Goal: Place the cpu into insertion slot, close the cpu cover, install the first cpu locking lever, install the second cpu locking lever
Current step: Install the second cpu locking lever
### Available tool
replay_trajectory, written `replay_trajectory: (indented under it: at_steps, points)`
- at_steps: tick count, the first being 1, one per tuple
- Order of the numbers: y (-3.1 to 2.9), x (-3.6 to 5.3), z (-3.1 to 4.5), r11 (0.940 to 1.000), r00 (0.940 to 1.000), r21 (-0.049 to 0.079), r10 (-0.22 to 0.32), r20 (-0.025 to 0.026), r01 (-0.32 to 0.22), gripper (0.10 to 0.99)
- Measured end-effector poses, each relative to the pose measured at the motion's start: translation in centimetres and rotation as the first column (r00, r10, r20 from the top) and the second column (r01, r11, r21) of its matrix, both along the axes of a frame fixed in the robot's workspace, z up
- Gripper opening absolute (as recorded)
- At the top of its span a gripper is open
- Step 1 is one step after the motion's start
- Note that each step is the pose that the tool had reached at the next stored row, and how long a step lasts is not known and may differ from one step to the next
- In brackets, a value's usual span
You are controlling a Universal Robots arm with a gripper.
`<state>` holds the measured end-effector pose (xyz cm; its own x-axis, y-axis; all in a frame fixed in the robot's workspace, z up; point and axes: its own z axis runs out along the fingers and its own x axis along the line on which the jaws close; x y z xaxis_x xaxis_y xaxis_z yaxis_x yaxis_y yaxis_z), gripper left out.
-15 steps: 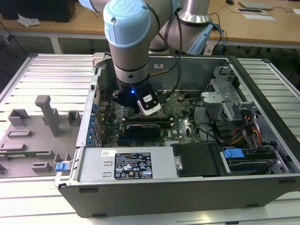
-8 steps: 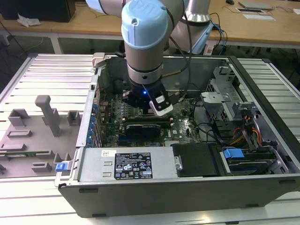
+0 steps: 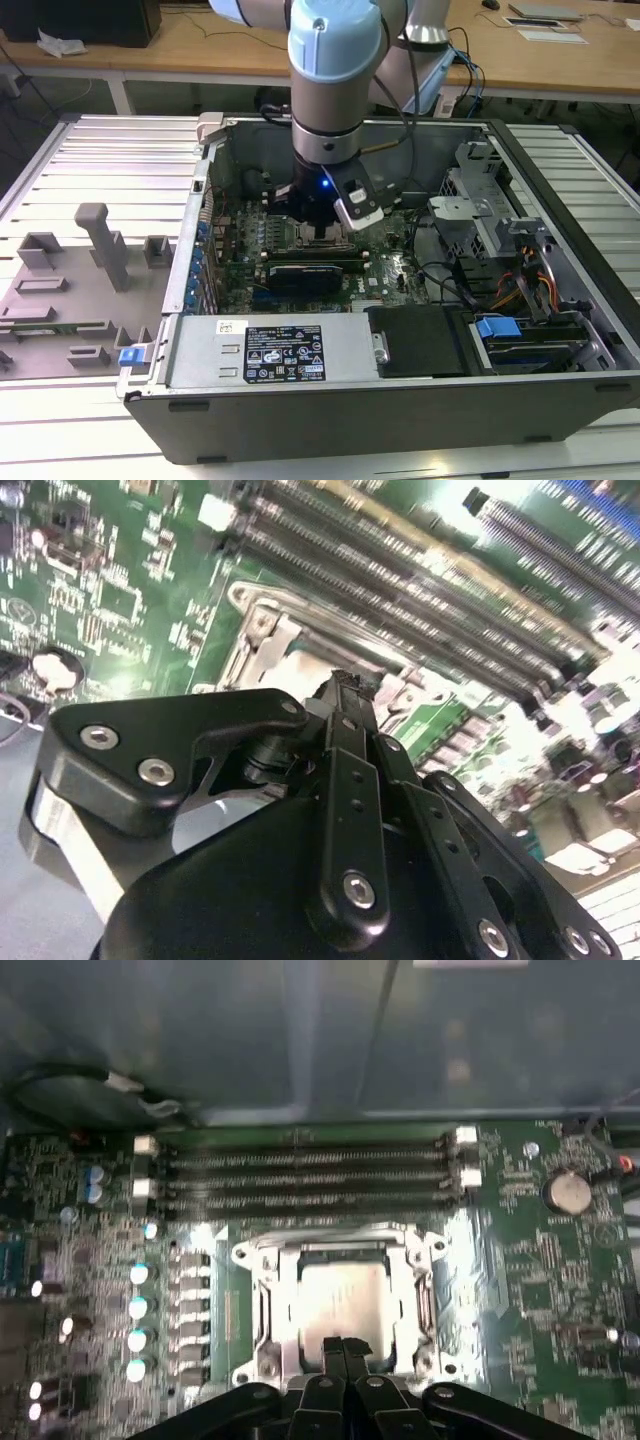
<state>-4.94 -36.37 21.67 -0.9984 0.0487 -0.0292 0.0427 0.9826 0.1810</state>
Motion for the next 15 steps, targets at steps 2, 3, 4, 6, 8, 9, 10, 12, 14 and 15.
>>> replay_trajectory:
  at_steps: [2,3,4,6,8,9,10,12,14,15]
  points:
    - [0.66,0.13,0.00,1.0000,1.0000,-0.007,0.000,-0.0017,0.000,0.106]
    - [0.96,0.20,-0.01,0.9999,1.0000,-0.010,0.000,-0.0024,0.000,0.106]
    - [1.22,0.23,0.00,0.9999,1.0000,-0.014,0.000,-0.0034,0.000,0.106]
    - [1.54,0.27,0.03,0.9999,1.0000,-0.017,0.000,-0.0037,0.000,0.106]
    - [1.58,0.28,0.45,0.9998,1.0000,-0.022,0.000,-0.0037,0.000,0.106]
    - [1.58,0.28,0.69,0.9997,1.0000,-0.024,0.000,-0.0037,0.000,0.106]
    - [1.58,0.27,0.92,0.9997,1.0000,-0.026,0.000,-0.0037,0.000,0.106]
    - [1.59,0.28,1.30,0.9995,1.0000,-0.031,0.000,-0.0037,0.000,0.106]
    - [1.59,0.28,1.34,0.9995,1.0000,-0.032,0.000,-0.0036,0.000,0.106]
    - [1.59,0.27,1.34,0.9995,1.0000,-0.033,0.000,-0.0036,0.000,0.106]
